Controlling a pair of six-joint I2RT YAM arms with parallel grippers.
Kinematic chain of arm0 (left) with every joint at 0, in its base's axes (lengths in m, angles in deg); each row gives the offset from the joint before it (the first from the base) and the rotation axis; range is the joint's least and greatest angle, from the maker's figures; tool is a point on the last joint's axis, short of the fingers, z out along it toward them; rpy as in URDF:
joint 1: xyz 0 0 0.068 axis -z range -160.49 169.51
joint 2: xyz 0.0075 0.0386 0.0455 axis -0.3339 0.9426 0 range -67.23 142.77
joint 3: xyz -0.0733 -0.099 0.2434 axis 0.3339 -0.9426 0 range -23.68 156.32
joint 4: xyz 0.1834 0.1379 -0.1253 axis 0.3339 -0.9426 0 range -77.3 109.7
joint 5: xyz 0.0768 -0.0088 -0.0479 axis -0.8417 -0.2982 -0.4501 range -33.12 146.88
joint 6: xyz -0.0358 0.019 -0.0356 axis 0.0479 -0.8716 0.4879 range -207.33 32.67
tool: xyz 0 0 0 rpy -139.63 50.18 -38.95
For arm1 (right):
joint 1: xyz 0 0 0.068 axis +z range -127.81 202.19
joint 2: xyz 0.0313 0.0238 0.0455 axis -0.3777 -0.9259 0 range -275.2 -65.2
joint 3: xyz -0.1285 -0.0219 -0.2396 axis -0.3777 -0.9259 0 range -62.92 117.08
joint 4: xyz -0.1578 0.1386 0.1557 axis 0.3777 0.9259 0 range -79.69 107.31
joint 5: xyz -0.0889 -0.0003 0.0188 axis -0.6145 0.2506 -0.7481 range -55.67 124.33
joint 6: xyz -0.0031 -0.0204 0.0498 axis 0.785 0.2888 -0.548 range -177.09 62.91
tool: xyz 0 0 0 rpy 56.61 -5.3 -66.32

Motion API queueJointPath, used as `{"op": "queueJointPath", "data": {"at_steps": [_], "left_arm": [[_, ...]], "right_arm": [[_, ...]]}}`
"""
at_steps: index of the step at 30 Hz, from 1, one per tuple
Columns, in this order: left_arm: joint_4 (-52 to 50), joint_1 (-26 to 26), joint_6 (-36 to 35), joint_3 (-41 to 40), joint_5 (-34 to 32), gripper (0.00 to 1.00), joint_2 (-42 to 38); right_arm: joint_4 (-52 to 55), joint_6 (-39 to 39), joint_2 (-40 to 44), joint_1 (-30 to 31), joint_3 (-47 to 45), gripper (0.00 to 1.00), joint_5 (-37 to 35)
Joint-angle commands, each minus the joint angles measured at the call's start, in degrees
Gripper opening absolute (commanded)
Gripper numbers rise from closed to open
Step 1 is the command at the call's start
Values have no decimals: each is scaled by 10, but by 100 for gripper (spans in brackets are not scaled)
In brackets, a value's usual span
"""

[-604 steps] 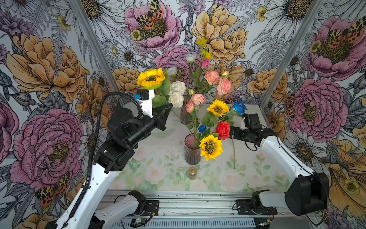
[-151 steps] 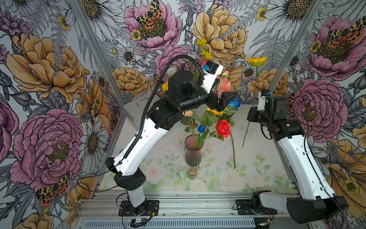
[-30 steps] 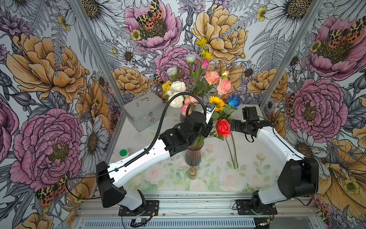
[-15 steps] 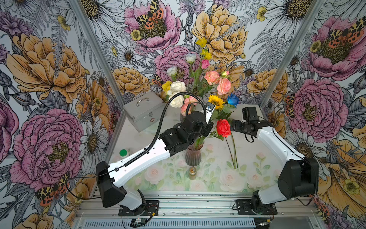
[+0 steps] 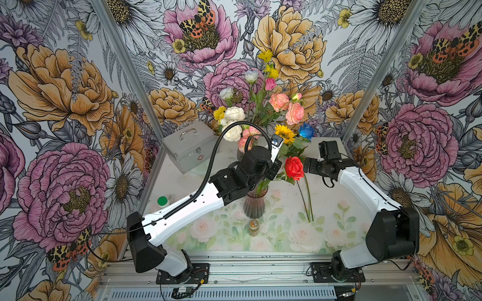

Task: Pick out yellow flowers from the vase
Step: Pick up the flower from the vase.

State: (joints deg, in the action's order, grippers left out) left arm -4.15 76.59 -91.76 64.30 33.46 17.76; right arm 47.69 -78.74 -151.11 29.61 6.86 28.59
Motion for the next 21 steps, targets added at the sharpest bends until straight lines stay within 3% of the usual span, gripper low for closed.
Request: {"op": "queueJointPath", "data": {"at_steps": [1,2,13,21], "left_arm": [[10,-6,14,0,21,10,-9],[10,-5,16,-2,23,19,-9],[10,0,28,-5,34,29,2],[11,-4,27,12,36,29,22]], "right_arm": [[-13,-7,14,-3,-3,100,3],[-13,-8,15,-3,-4,99,3],[-16,-7,19,-3,-7,99,2],[-19,-7,23,-3,-9,100,2]]}}
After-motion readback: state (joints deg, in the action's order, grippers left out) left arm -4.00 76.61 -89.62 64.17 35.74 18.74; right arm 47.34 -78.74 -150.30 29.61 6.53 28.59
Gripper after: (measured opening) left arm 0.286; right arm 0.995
